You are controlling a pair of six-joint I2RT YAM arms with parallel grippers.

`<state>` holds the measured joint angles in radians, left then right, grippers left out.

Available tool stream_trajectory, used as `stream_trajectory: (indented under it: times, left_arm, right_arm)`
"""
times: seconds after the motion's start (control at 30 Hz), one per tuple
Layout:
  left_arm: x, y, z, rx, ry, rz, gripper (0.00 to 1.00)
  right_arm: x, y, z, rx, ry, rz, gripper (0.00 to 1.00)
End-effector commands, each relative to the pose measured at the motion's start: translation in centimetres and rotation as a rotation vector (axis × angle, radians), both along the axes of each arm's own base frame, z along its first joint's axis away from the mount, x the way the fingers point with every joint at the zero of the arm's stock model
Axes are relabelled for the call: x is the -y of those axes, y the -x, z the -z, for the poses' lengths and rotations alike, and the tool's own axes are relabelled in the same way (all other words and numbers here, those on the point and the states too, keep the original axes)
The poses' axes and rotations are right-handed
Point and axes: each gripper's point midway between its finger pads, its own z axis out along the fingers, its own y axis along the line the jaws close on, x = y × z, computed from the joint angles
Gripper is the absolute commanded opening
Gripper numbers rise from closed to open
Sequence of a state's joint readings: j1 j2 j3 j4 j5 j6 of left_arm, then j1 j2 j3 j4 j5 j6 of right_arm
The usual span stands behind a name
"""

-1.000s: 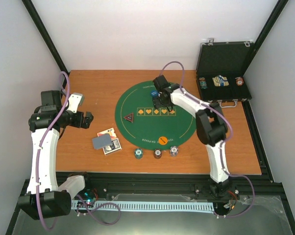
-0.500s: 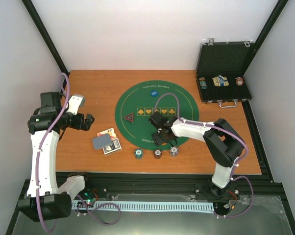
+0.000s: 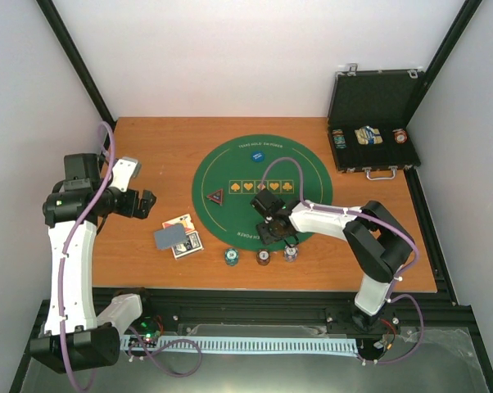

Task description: Distribute texas hold em gaming equipment

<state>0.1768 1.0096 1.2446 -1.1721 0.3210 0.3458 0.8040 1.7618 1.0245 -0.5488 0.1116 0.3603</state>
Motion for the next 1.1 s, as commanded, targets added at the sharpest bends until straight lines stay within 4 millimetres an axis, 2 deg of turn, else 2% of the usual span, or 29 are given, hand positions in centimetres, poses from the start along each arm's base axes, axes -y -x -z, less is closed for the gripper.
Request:
stream_trajectory:
  times: [0.0, 0.07, 0.37, 0.73, 0.83, 0.9, 1.07]
  left_arm:
    - [-0.3, 0.1, -1.4, 0.036, -0.024, 0.0, 1.0]
    - [-0.4, 0.0, -1.4, 0.036, -0.026, -0.004, 1.0]
    - [-0.2, 0.3, -1.1, 0.028, -0.026, 0.018, 1.0]
    - [0.0, 1.1, 0.1, -0.003, -0.041, 0.05, 1.0]
    - [0.0, 1.2, 0.2, -0.002, -0.047, 0.053, 1.0]
    - [-0.2, 1.1, 0.3, -0.002, -0.055, 0.047, 1.0]
    - [-1.0, 0.9, 0.7, 0.002, -0.095, 0.017, 1.0]
  right_arm:
    - [2.0, 0.0, 0.5, 0.014, 0.069, 0.016, 0.6]
    - [2.8, -0.6, 0.4, 0.017, 0.074, 0.041, 0.57]
    - [6.9, -3.7, -0.2, 0.033, 0.065, 0.184, 0.53]
    - [9.1, -5.9, -0.3, 0.044, 0.079, 0.258, 0.53]
    - [9.1, -6.2, -0.9, 0.055, 0.083, 0.262, 0.56]
    - [9.1, -6.5, -1.8, 0.071, 0.085, 0.261, 0.62]
    - [7.8, -6.6, -5.9, 0.15, 0.062, 0.224, 0.76]
